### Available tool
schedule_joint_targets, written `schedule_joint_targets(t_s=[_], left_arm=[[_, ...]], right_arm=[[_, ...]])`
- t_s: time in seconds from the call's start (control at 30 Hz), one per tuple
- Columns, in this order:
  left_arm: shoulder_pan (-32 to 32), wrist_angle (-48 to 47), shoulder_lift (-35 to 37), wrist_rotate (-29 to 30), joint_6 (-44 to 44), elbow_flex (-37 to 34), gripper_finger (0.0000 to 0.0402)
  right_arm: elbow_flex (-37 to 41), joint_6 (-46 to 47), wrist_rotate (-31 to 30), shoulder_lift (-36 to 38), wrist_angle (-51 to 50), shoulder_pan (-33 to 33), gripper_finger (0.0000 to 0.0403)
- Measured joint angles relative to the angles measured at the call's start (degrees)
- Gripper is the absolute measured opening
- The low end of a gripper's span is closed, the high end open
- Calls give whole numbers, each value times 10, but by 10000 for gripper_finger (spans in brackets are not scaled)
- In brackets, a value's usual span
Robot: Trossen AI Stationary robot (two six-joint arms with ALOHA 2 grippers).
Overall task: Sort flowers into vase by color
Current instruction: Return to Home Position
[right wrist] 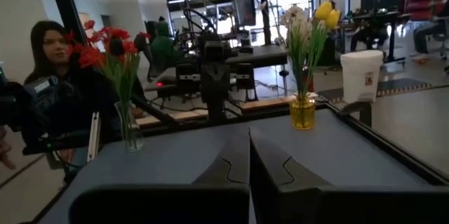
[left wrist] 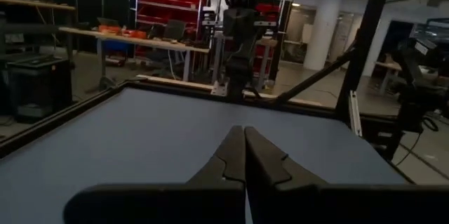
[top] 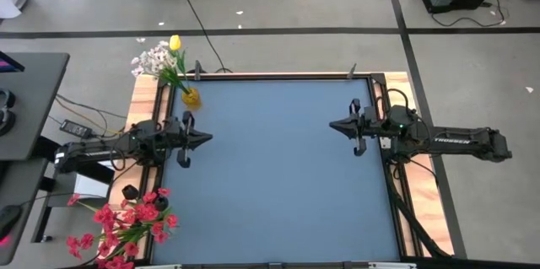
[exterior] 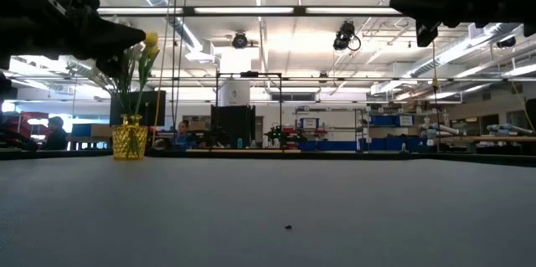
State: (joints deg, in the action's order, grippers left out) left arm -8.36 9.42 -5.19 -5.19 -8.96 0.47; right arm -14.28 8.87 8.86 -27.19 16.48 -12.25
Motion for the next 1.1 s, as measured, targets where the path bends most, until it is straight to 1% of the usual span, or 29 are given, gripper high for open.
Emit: schedule_joint_targets(t_s=[0.17,0.33,0.4,0.53,0.67,0.83,0.93,1.1], left_arm=[[0,-38,34,11,22,0,0],[0,-61,51,11,31,0,0],[0,-66,51,11,39,0,0],[0,-73,51,9,52,0,0],[0,-79,51,8,68,0,0],[0,-80,50,6,78,0,0],[0,-80,50,6,84,0,0],[0,-80,50,6,83,-1,0]], right_arm=[[42,16,-15,25,33,0,2],[80,30,-32,54,98,0,2],[86,28,-46,62,101,0,2],[95,20,-53,78,100,0,2],[106,15,-78,88,96,0,2],[121,16,-78,94,98,0,2],[138,25,-75,94,117,0,2],[139,19,-67,94,113,-3,2]])
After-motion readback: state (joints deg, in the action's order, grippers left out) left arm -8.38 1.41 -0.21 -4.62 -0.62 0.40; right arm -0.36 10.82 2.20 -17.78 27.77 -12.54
